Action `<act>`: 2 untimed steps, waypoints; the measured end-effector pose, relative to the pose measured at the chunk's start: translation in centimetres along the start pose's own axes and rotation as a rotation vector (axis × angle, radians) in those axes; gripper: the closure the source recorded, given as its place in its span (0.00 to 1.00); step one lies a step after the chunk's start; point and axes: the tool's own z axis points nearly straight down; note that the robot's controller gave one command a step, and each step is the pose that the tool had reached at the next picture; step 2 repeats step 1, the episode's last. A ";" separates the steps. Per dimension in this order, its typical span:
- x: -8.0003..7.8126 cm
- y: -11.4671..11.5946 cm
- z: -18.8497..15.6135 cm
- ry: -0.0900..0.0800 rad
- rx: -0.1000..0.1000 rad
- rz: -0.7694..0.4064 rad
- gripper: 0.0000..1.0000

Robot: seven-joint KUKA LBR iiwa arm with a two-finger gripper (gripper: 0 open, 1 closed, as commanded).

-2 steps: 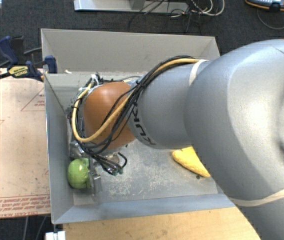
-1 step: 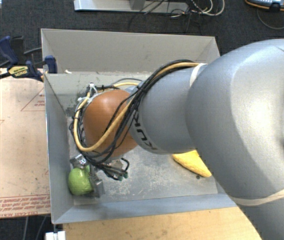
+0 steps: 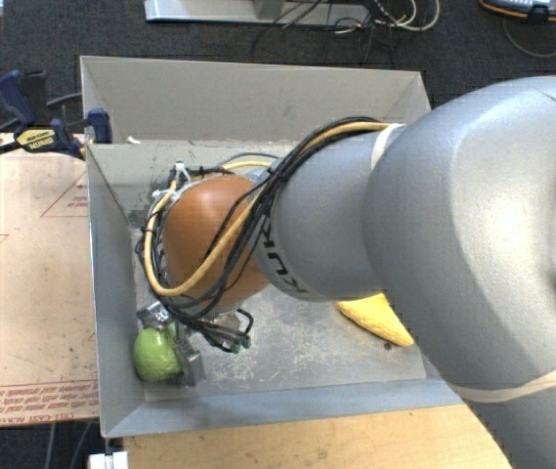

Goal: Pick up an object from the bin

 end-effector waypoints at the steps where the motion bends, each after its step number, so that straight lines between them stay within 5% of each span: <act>1: 1.2 0.2 -6.2 -0.002 -0.001 -0.028 1.00; 2: 1.2 0.2 -6.2 -0.002 -0.001 -0.028 1.00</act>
Offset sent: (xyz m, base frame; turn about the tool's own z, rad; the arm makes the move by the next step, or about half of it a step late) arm 0.0000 0.0000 0.0000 0.0000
